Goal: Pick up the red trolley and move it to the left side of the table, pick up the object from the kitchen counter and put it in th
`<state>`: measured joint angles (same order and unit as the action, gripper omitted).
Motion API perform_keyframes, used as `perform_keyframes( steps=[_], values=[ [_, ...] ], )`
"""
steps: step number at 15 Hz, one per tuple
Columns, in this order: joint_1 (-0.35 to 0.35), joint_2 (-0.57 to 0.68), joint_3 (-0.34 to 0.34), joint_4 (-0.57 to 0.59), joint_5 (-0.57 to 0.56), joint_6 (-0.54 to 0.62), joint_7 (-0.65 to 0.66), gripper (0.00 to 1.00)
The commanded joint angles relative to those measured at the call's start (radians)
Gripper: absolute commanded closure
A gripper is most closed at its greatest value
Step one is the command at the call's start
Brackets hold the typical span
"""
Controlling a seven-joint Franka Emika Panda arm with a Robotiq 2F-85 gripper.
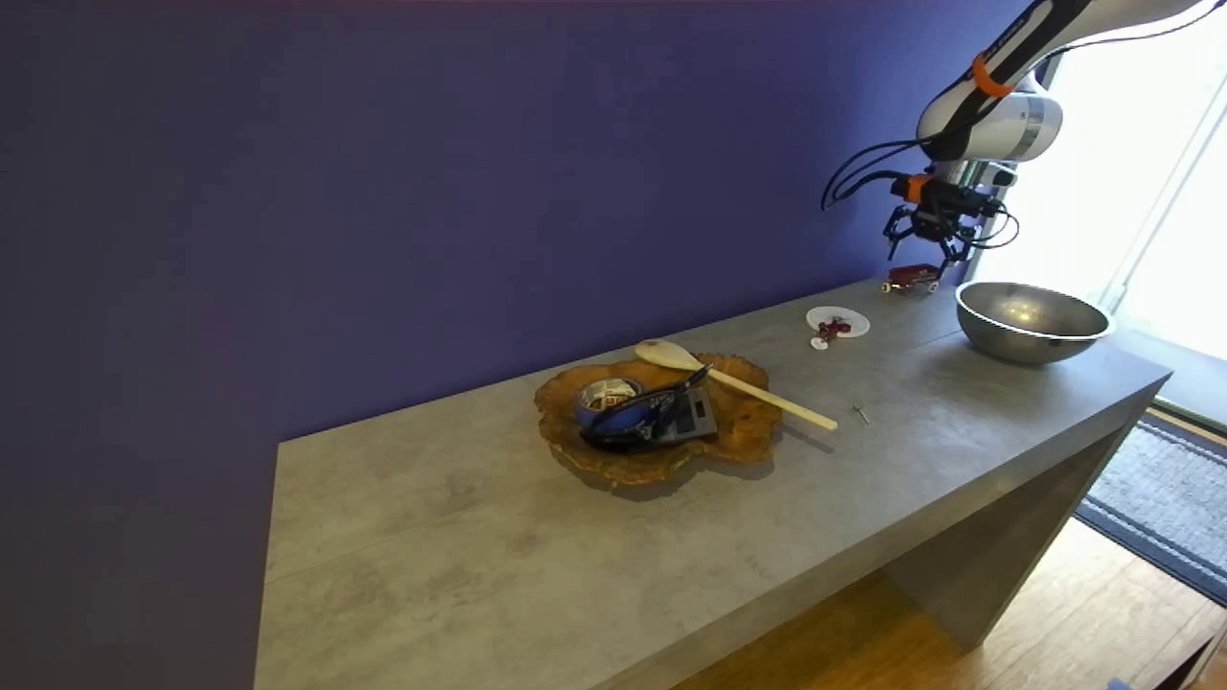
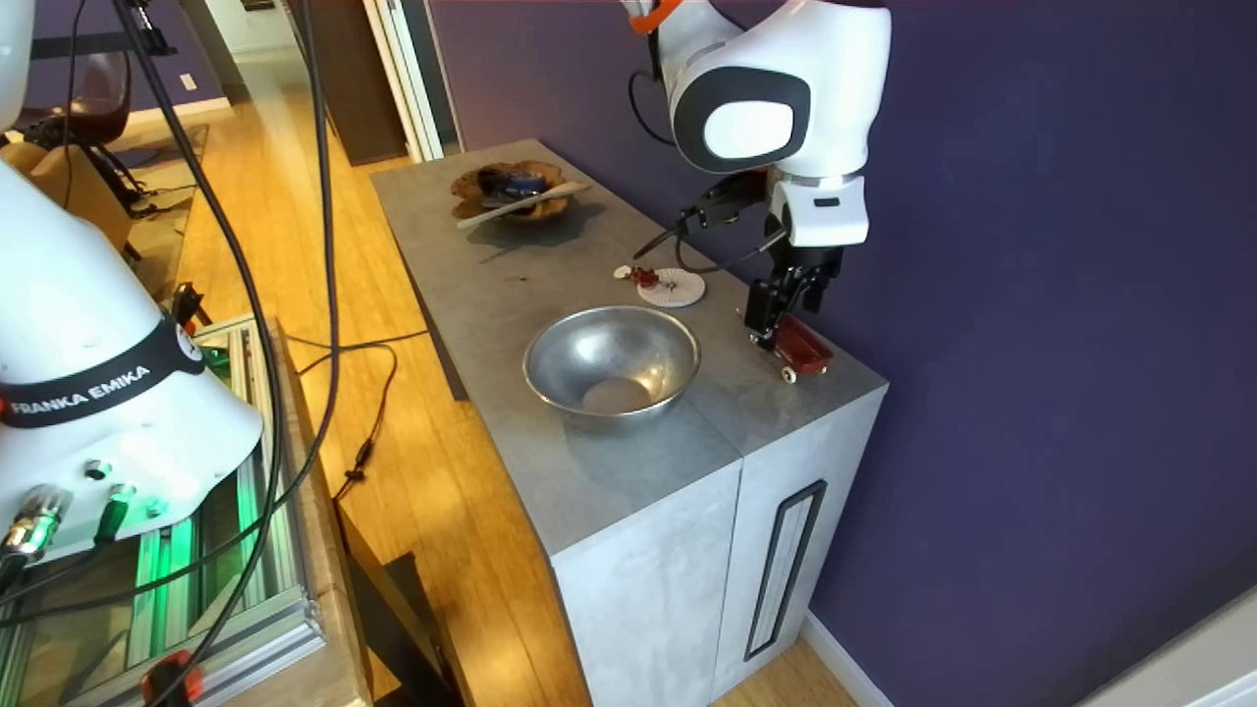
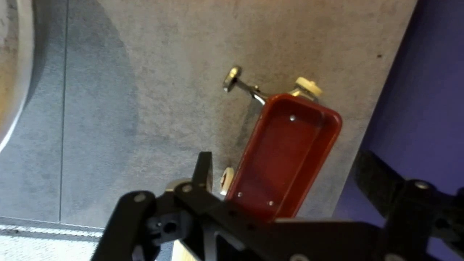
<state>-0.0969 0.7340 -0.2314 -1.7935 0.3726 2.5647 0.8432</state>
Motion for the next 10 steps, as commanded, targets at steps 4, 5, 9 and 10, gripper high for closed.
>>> perform_keyframes(
  steps=[4,5,9,10],
  values=[
    [-0.003,0.061,-0.01,0.068,-0.027,0.004,0.057,0.42],
    [-0.004,0.064,-0.012,0.071,-0.028,0.001,0.06,0.49],
    [-0.014,0.053,-0.01,0.062,-0.024,-0.014,0.055,0.7],
    [-0.015,0.043,-0.011,0.053,-0.024,-0.014,0.051,0.7]
  ],
)
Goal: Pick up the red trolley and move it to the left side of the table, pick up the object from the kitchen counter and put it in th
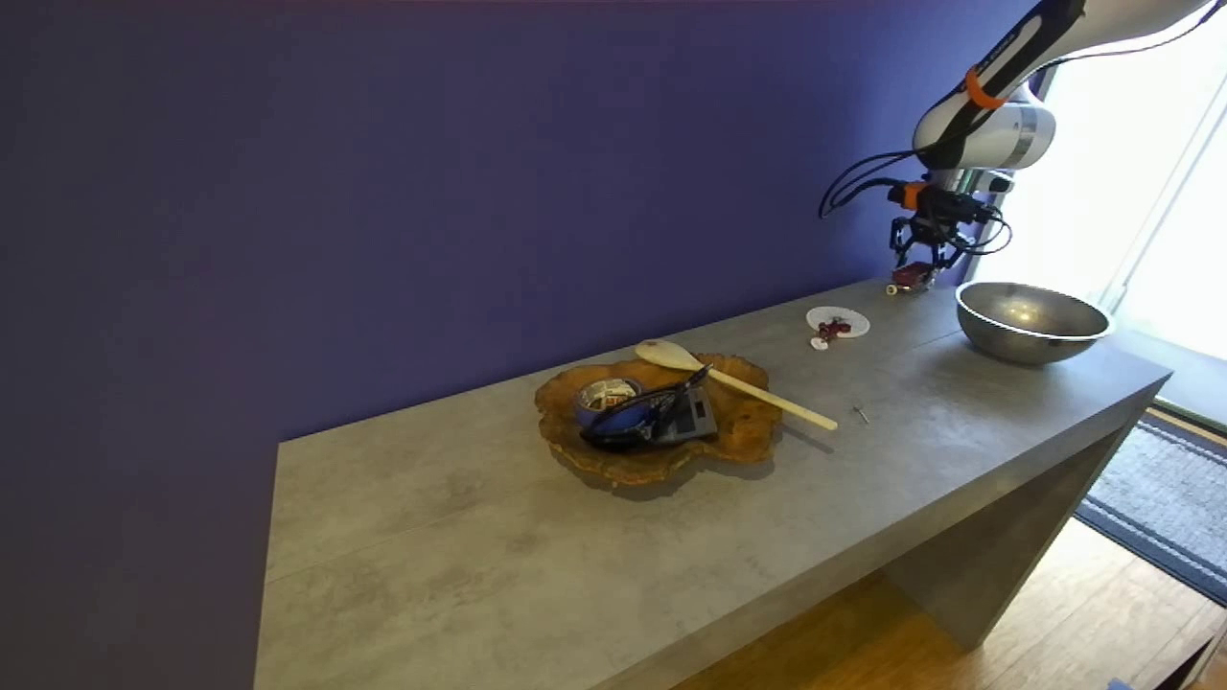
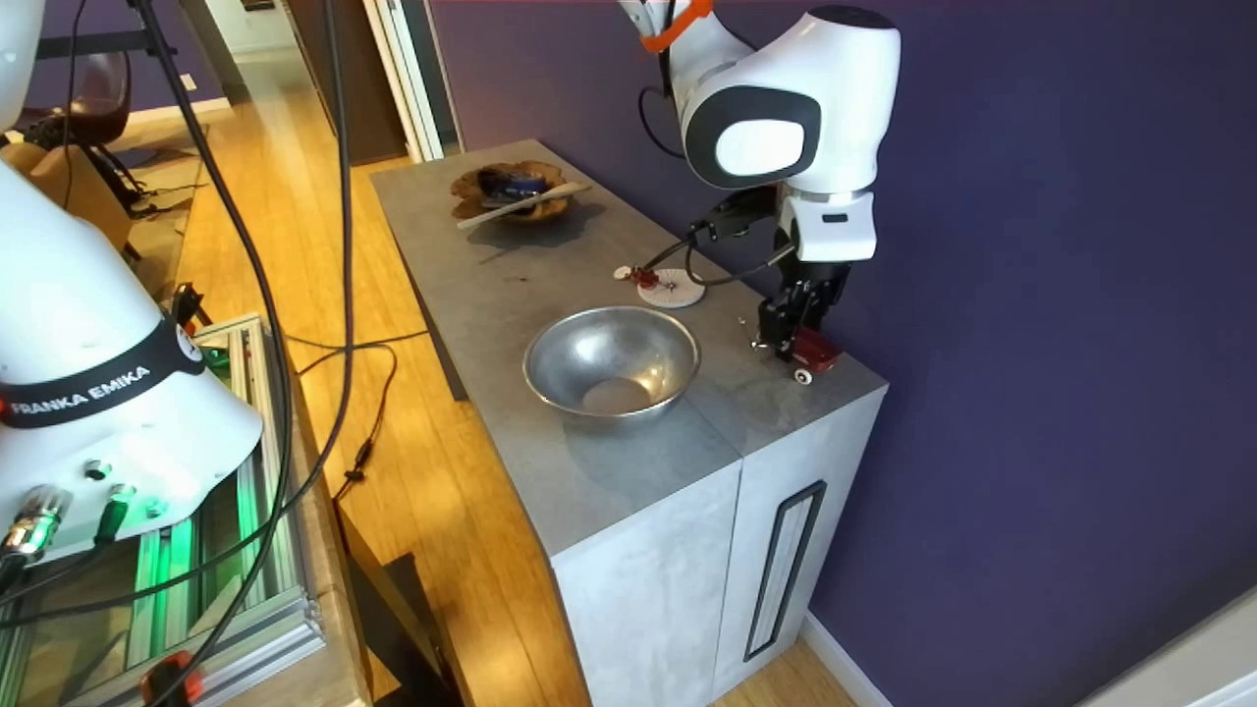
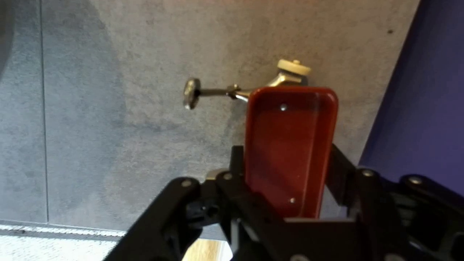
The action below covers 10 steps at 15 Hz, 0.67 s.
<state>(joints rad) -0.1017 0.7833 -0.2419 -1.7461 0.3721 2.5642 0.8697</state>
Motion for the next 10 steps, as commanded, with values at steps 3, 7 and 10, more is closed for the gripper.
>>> perform_keyframes(
  steps=[3,7,10],
  values=[
    [-0.003,-0.069,-0.001,-0.056,-0.029,0.011,-0.005,0.7],
    [0.021,-0.178,0.0,-0.142,-0.06,0.035,-0.065,0.7],
    [0.06,-0.283,-0.011,-0.252,-0.132,0.055,-0.125,0.7]
  ],
)
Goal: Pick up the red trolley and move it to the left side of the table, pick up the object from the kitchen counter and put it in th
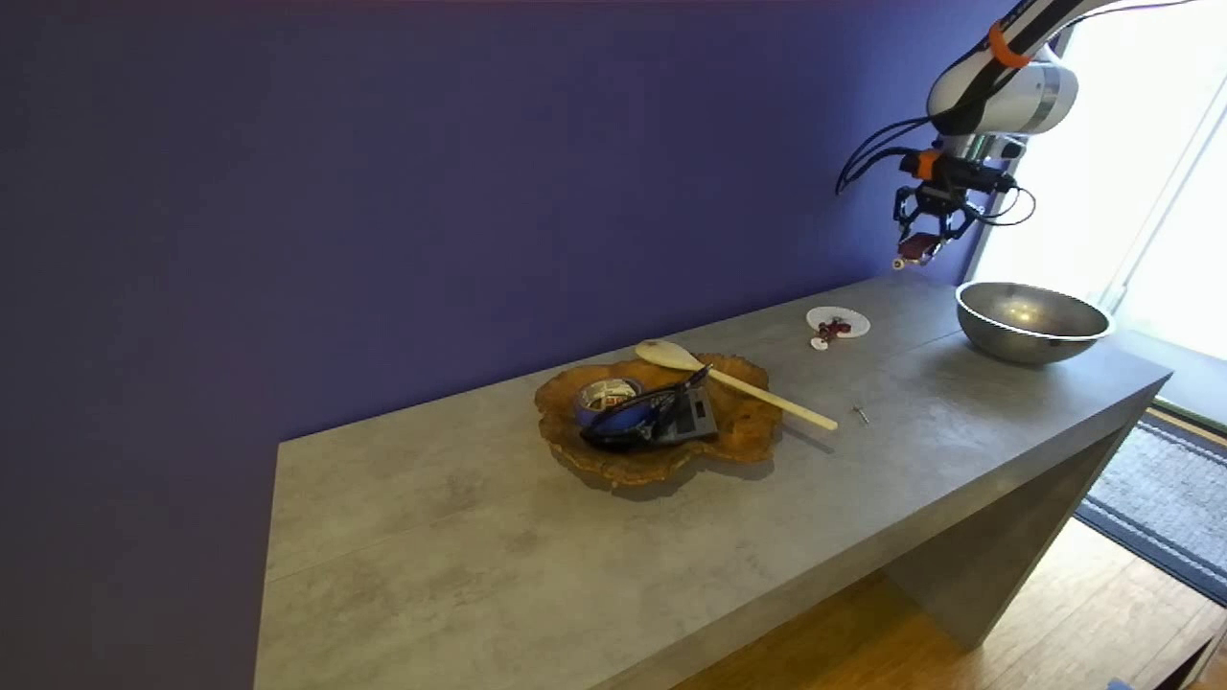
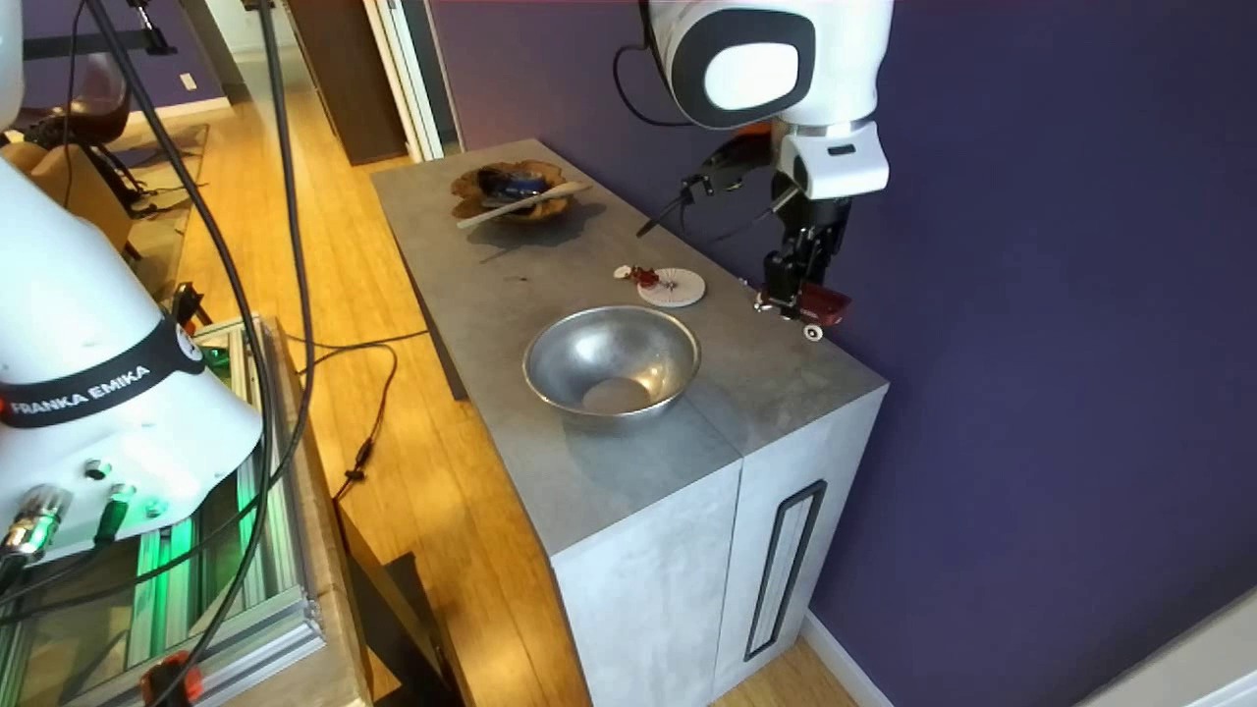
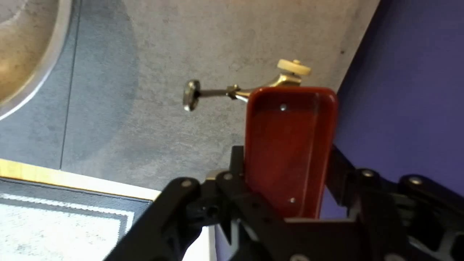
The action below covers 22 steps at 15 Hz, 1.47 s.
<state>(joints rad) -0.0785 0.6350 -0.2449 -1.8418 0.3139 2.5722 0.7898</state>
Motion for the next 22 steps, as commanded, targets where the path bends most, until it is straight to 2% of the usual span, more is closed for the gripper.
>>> perform_keyframes(
  steps=[1,7,10,12,13,17,18,19,22],
  values=[
    [0.055,-0.174,-0.01,-0.212,-0.105,0.076,-0.071,0.7],
    [0.111,-0.342,0.029,-0.477,-0.203,0.22,-0.24,0.7],
    [0.119,-0.431,0.068,-0.589,-0.21,0.273,-0.363,0.7],
    [0.118,-0.469,0.1,-0.624,-0.192,0.285,-0.408,0.7],
    [0.112,-0.385,0.086,-0.547,-0.186,0.262,-0.364,0.45],
    [0.108,-0.441,0.111,-0.594,-0.186,0.265,-0.394,0.45],
    [0.109,-0.435,0.113,-0.593,-0.201,0.282,-0.417,0.7],
    [0.096,-0.449,0.16,-0.613,-0.156,0.279,-0.506,0.7],
    [0.105,-0.464,0.217,-0.661,-0.17,0.285,-0.617,0.7]
  ],
)
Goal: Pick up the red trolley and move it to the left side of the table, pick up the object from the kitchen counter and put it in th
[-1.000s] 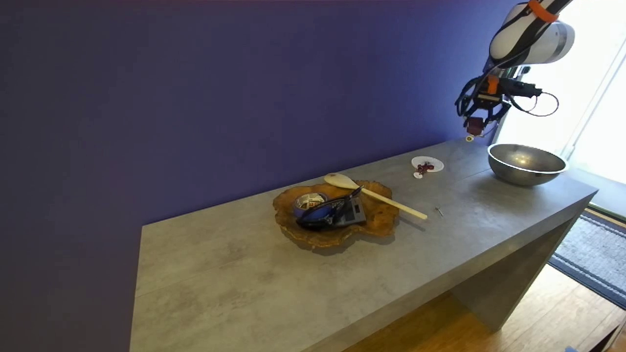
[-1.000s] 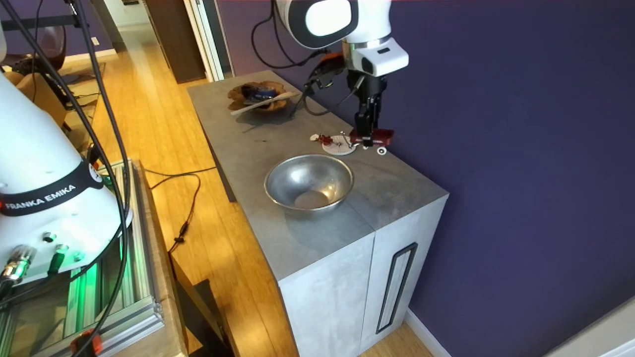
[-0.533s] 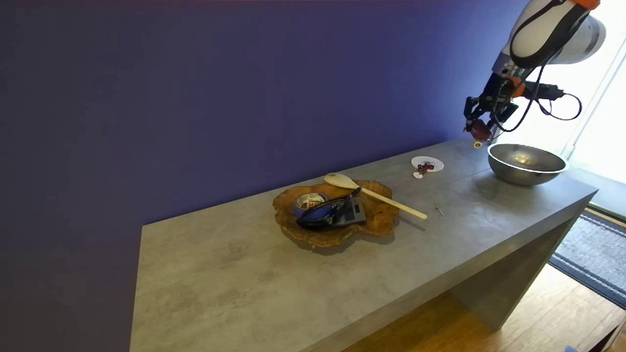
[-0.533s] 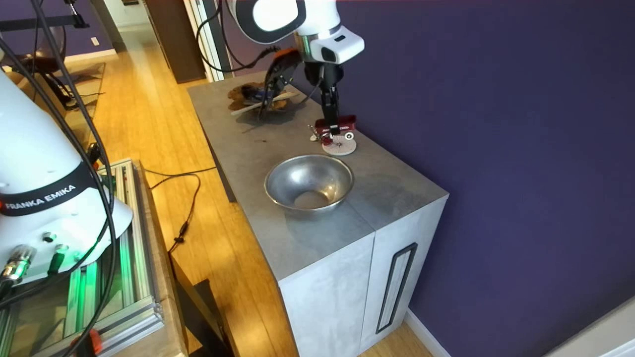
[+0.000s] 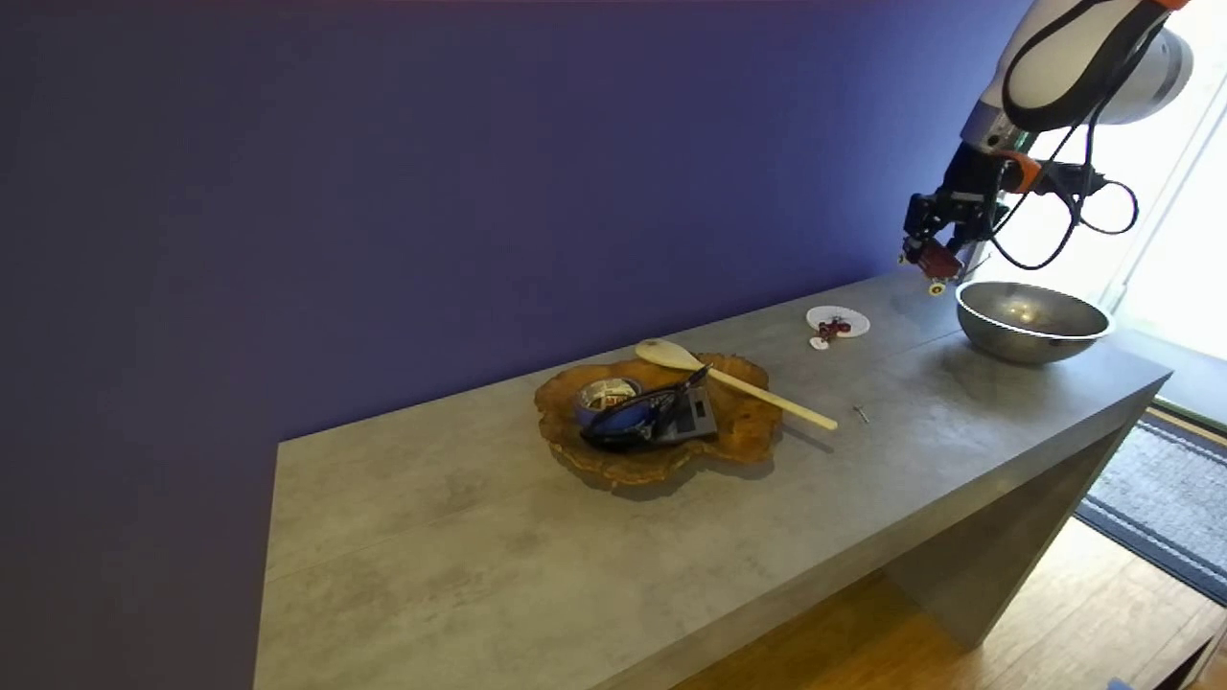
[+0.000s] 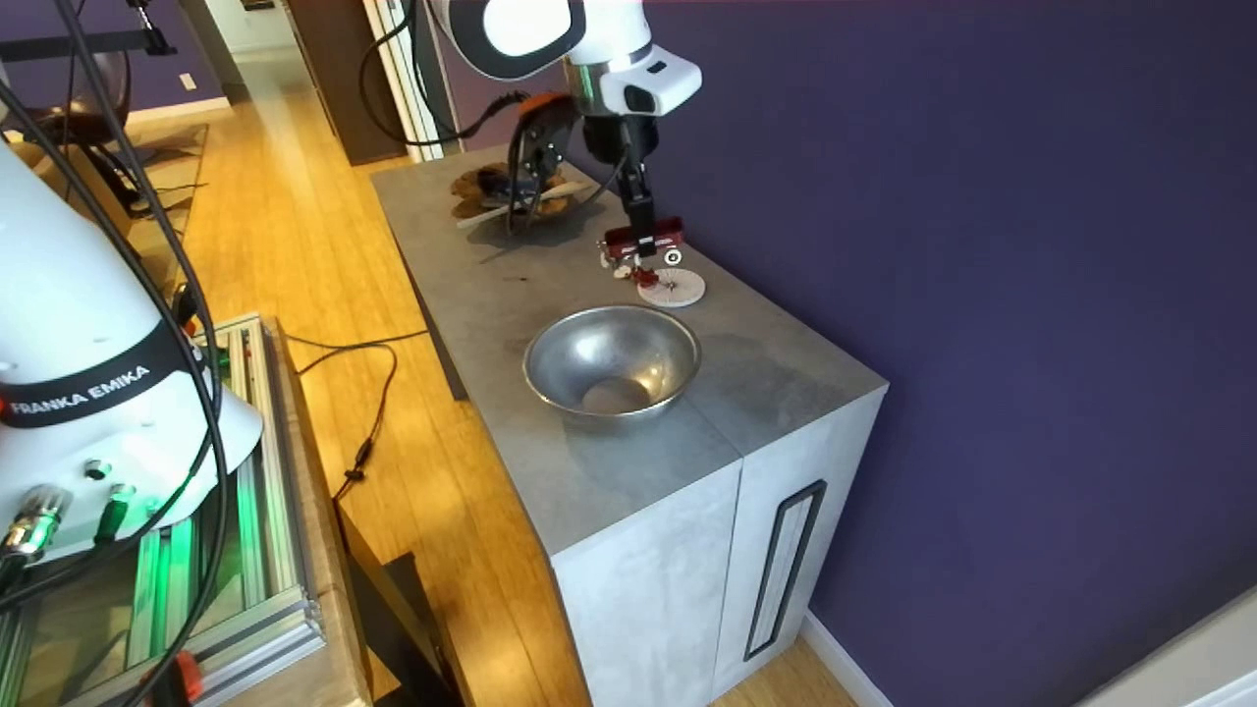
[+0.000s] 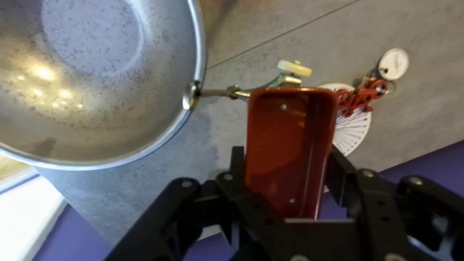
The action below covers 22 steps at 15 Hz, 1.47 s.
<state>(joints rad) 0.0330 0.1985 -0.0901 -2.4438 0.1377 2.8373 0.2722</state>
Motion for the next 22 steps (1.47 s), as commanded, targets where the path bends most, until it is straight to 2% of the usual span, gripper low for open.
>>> perform_keyframes(
  steps=[1,6,9,12,19,22],
  values=[
    [0.002,-0.032,0.08,-0.078,-0.005,0.022,-0.122,0.7],
    [0.064,0.005,0.092,-0.121,-0.159,0.03,-0.155,0.7],
    [0.122,0.039,0.054,-0.114,-0.308,0.045,-0.108,0.7],
    [0.16,0.1,0.042,-0.07,-0.397,0.043,-0.109,0.7],
    [0.119,0.235,0.12,0.044,-0.312,-0.006,-0.22,0.7],
    [0.105,0.265,0.131,0.081,-0.3,-0.016,-0.242,0.7]
  ],
)
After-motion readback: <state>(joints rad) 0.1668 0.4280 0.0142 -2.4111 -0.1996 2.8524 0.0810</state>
